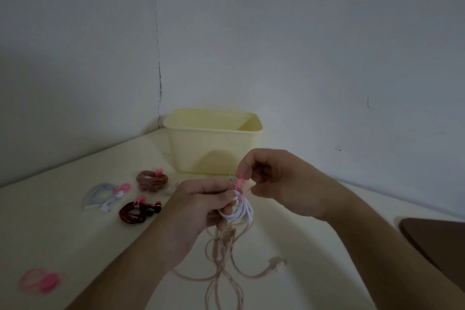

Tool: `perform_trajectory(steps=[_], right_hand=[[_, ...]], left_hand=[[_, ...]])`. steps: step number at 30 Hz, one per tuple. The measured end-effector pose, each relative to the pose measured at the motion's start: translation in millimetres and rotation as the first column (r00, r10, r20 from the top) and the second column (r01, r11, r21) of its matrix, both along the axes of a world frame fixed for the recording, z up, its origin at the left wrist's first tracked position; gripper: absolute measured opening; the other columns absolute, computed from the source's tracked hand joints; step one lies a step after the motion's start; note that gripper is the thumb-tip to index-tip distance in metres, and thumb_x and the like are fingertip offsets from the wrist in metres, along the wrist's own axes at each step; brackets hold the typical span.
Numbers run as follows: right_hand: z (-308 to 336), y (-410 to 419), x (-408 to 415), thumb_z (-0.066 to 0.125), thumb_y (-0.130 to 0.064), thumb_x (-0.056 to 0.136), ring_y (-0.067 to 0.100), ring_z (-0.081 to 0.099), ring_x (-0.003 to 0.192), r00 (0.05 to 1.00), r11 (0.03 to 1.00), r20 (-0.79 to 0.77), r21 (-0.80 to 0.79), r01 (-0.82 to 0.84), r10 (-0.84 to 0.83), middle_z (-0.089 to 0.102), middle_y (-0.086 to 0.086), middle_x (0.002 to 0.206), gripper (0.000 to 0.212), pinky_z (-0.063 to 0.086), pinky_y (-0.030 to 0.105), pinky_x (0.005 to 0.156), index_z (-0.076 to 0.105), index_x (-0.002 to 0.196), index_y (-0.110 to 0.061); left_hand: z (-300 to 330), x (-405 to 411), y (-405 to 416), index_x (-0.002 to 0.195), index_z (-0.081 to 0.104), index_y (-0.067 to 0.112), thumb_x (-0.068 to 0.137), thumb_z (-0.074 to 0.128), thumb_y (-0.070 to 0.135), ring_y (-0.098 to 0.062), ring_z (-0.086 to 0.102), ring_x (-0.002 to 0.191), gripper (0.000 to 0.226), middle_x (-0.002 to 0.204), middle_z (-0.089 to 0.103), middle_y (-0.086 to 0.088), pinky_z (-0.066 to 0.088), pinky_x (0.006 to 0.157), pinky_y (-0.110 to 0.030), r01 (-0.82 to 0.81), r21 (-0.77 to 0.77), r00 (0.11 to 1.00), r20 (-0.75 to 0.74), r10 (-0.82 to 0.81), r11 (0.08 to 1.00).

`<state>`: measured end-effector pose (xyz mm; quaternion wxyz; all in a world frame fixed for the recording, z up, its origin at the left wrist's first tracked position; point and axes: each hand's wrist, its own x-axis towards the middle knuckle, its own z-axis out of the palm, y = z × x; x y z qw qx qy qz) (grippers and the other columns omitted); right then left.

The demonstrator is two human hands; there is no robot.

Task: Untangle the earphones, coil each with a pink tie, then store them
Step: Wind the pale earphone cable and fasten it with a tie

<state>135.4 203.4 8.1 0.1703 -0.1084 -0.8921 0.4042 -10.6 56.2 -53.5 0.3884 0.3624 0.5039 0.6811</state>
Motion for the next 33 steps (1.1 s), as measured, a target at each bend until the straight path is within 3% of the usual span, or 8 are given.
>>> perform_trajectory(steps=[3,7,12,16,21,24,28,33], right_hand=[[-4,-6,-9,0.074,0.016,0.083,0.007,0.056,0.072,0.982,0.99,-0.125,0.0,0.14,-0.139,0.064,-0.003,0.084,0.028,0.049,0.018,0.068,0.07,0.093,-0.01],[-18,-7,-16,0.087,-0.001,0.079,0.012,0.07,0.075,0.949,0.966,-0.183,-0.018,0.257,-0.256,0.075,0.004,0.081,0.018,0.057,0.024,0.072,0.074,0.082,-0.014],[-25,-22,-21,0.085,-0.008,0.085,0.011,0.068,0.065,0.931,0.928,-0.173,-0.255,0.273,-0.321,0.078,0.009,0.074,0.008,0.053,0.022,0.064,0.08,0.079,-0.009],[-27,-29,-23,0.082,-0.008,0.089,0.024,0.072,0.074,0.941,0.891,-0.154,-0.397,0.22,-0.301,0.079,0.019,0.083,0.005,0.063,0.046,0.08,0.084,0.085,-0.006],[-26,-25,-22,0.064,0.006,0.085,0.028,0.071,0.081,0.974,0.87,-0.087,-0.471,0.143,-0.208,0.077,0.023,0.088,0.019,0.06,0.037,0.085,0.08,0.096,0.006],[-23,-25,-22,0.062,-0.007,0.08,0.028,0.073,0.092,0.992,0.86,-0.051,-0.505,0.071,-0.112,0.077,0.022,0.1,0.03,0.062,0.039,0.087,0.075,0.099,0.012],[-21,-31,-23,0.07,-0.003,0.088,0.018,0.071,0.088,0.993,0.882,0.019,-0.457,0.114,-0.118,0.078,0.011,0.093,0.012,0.06,0.043,0.093,0.078,0.098,0.001],[-21,-34,-22,0.07,-0.005,0.09,0.015,0.073,0.093,0.99,0.87,0.07,-0.472,0.142,-0.123,0.079,0.013,0.1,0.016,0.057,0.036,0.088,0.076,0.104,0.001]], left_hand=[[2,1,-1,0.095,0.079,-0.005,0.087,0.066,0.002,-0.017,0.054,0.062,0.017,0.074,0.057,-0.016,0.044,0.049,-0.025,0.001,0.06,0.999,0.044,-0.003,0.998],[5,3,-3,0.095,0.076,-0.008,0.085,0.066,0.004,-0.017,0.056,0.062,0.019,0.074,0.063,-0.015,0.044,0.05,-0.026,-0.028,0.142,0.998,0.061,0.019,0.989],[5,2,-3,0.087,0.078,0.001,0.081,0.069,0.01,-0.018,0.056,0.064,0.014,0.074,0.064,-0.014,0.045,0.051,-0.026,-0.092,0.196,0.996,0.035,0.087,0.976],[3,1,-3,0.092,0.08,0.005,0.081,0.072,0.016,-0.023,0.059,0.071,0.018,0.087,0.071,-0.021,0.048,0.054,-0.028,-0.145,0.176,0.987,-0.044,0.155,0.974],[2,1,-3,0.092,0.083,0.013,0.095,0.068,0.004,-0.019,0.065,0.072,0.017,0.091,0.075,-0.02,0.052,0.057,-0.031,-0.244,0.148,0.955,-0.138,0.265,0.958],[2,1,-2,0.092,0.083,0.018,0.095,0.07,0.004,-0.016,0.069,0.072,0.019,0.09,0.078,-0.013,0.053,0.057,-0.03,-0.301,0.131,0.93,-0.177,0.321,0.945],[4,3,-4,0.092,0.083,0.02,0.095,0.069,0.005,-0.015,0.072,0.074,0.021,0.093,0.079,-0.008,0.053,0.057,-0.03,-0.295,0.12,0.929,-0.194,0.314,0.948],[5,4,-4,0.093,0.083,0.019,0.094,0.072,0.006,-0.015,0.072,0.073,0.017,0.093,0.079,-0.008,0.052,0.052,-0.03,-0.293,0.099,0.932,-0.194,0.307,0.951]])
